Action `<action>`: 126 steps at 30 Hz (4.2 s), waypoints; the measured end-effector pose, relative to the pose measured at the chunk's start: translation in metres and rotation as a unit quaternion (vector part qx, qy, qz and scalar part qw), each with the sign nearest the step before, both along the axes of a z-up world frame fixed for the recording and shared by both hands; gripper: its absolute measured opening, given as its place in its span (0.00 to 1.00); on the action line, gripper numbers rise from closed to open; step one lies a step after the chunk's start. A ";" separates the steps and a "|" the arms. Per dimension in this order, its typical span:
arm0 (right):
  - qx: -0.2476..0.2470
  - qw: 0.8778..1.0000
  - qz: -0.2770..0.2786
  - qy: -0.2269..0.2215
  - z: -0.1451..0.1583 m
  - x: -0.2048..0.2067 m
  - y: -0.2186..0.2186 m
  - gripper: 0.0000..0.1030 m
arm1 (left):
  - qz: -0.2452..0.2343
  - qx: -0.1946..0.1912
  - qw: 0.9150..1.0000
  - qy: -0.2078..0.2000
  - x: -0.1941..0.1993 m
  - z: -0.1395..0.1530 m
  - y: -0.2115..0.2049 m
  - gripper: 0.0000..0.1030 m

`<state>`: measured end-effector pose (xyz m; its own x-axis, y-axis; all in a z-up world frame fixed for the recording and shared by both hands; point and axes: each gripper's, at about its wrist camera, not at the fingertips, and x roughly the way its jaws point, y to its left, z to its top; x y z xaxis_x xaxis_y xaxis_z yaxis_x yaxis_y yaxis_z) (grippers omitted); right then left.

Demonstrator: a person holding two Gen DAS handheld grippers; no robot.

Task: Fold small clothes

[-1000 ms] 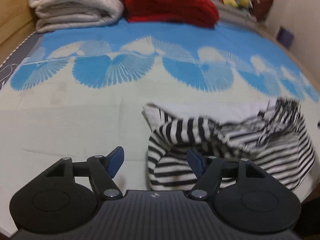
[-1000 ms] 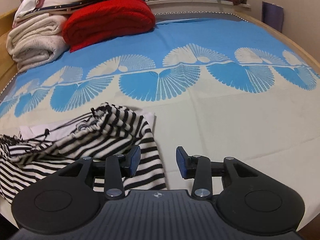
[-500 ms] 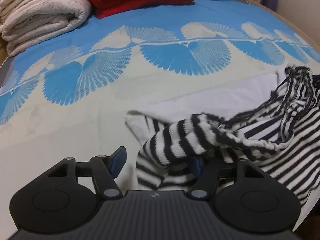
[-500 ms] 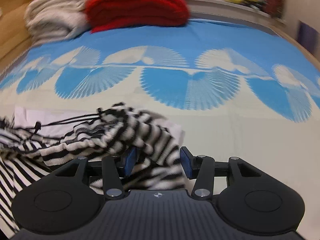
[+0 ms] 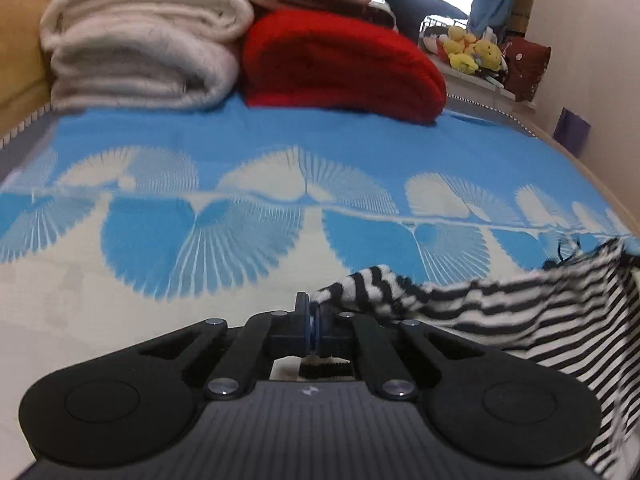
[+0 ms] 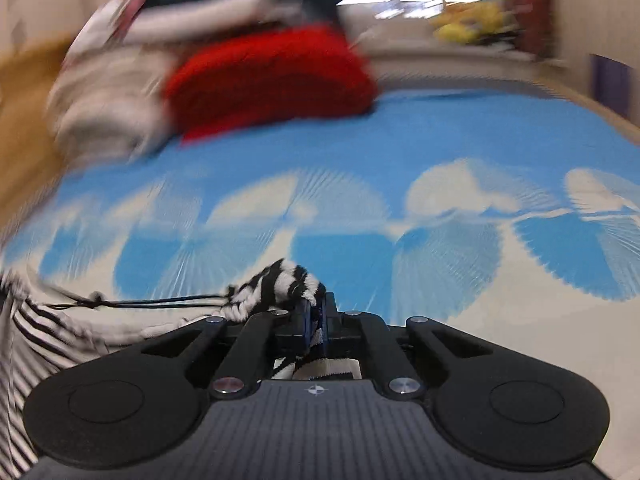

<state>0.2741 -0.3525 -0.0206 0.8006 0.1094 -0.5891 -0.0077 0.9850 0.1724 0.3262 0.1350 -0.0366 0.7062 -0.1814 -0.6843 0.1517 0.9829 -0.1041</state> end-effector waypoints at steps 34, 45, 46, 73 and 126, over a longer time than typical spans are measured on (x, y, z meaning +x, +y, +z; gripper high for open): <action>0.019 0.980 -0.057 0.189 -0.019 -0.110 -0.027 0.43 | 0.091 -0.086 0.953 0.276 -0.105 -0.032 0.041 0.47; 0.011 0.972 -0.024 0.233 -0.041 -0.116 -0.016 0.14 | 0.052 -0.094 0.957 0.268 -0.105 -0.040 0.041 0.02; 0.018 0.973 -0.031 0.229 -0.039 -0.115 -0.018 0.14 | 0.056 -0.097 0.963 0.246 -0.106 -0.032 0.044 0.01; -0.032 0.960 -0.011 0.277 -0.048 -0.130 -0.006 0.29 | -0.060 -0.010 0.965 0.256 -0.106 -0.037 -0.037 0.66; 0.010 0.997 -0.063 0.038 0.049 -0.179 -0.002 0.43 | 0.298 -0.303 0.880 0.211 -0.212 -0.070 0.054 0.58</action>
<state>0.0954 -0.3546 0.0281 0.7616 0.0234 -0.6477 0.1290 0.9739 0.1869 0.1141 0.1887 -0.1064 0.5050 -0.2872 -0.8140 -0.5498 0.6199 -0.5598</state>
